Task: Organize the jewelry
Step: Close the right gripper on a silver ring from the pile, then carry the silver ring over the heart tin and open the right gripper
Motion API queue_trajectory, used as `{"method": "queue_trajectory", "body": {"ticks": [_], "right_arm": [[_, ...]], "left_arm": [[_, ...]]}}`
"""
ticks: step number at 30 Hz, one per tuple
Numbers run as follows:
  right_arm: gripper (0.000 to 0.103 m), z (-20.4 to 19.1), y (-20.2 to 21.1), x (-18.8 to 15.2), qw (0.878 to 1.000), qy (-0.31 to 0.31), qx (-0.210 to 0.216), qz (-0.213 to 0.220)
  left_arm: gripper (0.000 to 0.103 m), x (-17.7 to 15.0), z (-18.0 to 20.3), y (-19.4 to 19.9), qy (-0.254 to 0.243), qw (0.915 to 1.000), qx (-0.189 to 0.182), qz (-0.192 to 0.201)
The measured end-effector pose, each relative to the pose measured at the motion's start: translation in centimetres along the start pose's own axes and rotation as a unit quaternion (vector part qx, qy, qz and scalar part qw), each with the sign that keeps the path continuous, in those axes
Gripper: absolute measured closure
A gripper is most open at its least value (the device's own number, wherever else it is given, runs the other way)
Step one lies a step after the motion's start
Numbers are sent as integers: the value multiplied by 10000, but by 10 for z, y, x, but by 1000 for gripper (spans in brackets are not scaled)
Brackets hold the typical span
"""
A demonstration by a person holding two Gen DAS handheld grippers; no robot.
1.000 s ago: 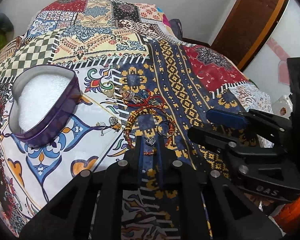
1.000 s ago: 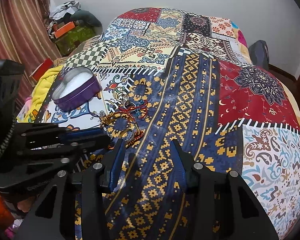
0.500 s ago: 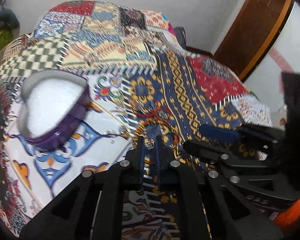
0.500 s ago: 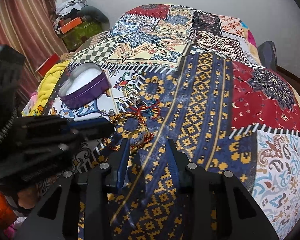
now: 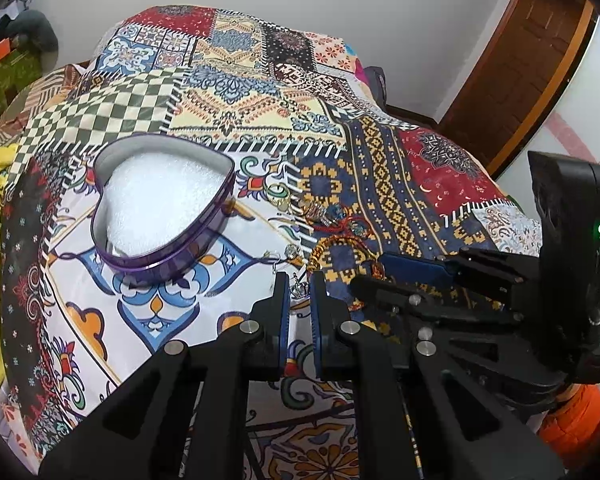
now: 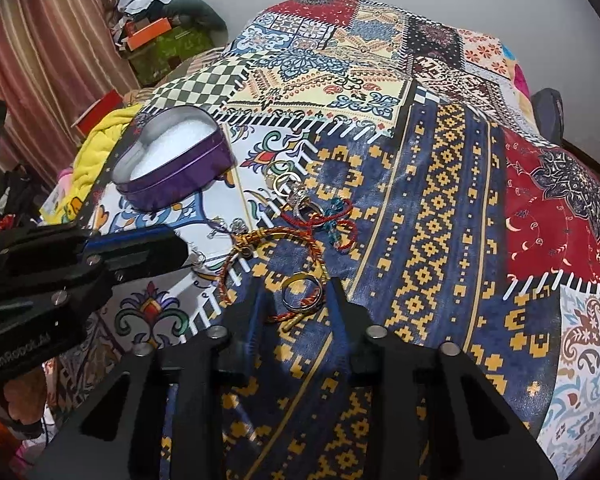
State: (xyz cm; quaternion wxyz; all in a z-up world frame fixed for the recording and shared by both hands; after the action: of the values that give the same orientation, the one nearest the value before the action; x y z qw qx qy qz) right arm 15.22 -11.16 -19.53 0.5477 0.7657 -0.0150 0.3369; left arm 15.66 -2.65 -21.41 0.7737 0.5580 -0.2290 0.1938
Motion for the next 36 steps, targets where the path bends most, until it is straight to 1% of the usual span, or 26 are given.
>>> {"method": "queue_trajectory", "body": {"ticks": [2,8,16,28,36], "right_arm": [[83,2,-1,0,10000,-27,-35,1],[83,2,5,1,9999,-111,-2,19],[83,-6,27,8,9995,-154,33,279],[83,-31,57,35,9965,-105,159,812],[83,-53,57,58,9943,110,300,1014]], "left_arm": [[95,-1,0,0,13,10000,-3,0],[95,0,1,12,-24,9999,41,131],[94,8,-2,43,-37,9988,212,448],[94,24,-17,92,14,9935,497,1028],[94,37,-30,107,-24,9896,662,1280]]}}
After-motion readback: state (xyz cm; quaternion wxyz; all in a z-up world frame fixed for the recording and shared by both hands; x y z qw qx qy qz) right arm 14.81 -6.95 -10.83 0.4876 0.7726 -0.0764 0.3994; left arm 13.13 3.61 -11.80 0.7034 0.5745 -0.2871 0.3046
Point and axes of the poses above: each gripper's, at about its wrist camera, not at the fingertips, and y roughly against the way its jaws point, z to its right, x to its top, the point moved 5 cm from there along -y, roughly the way its jaws point
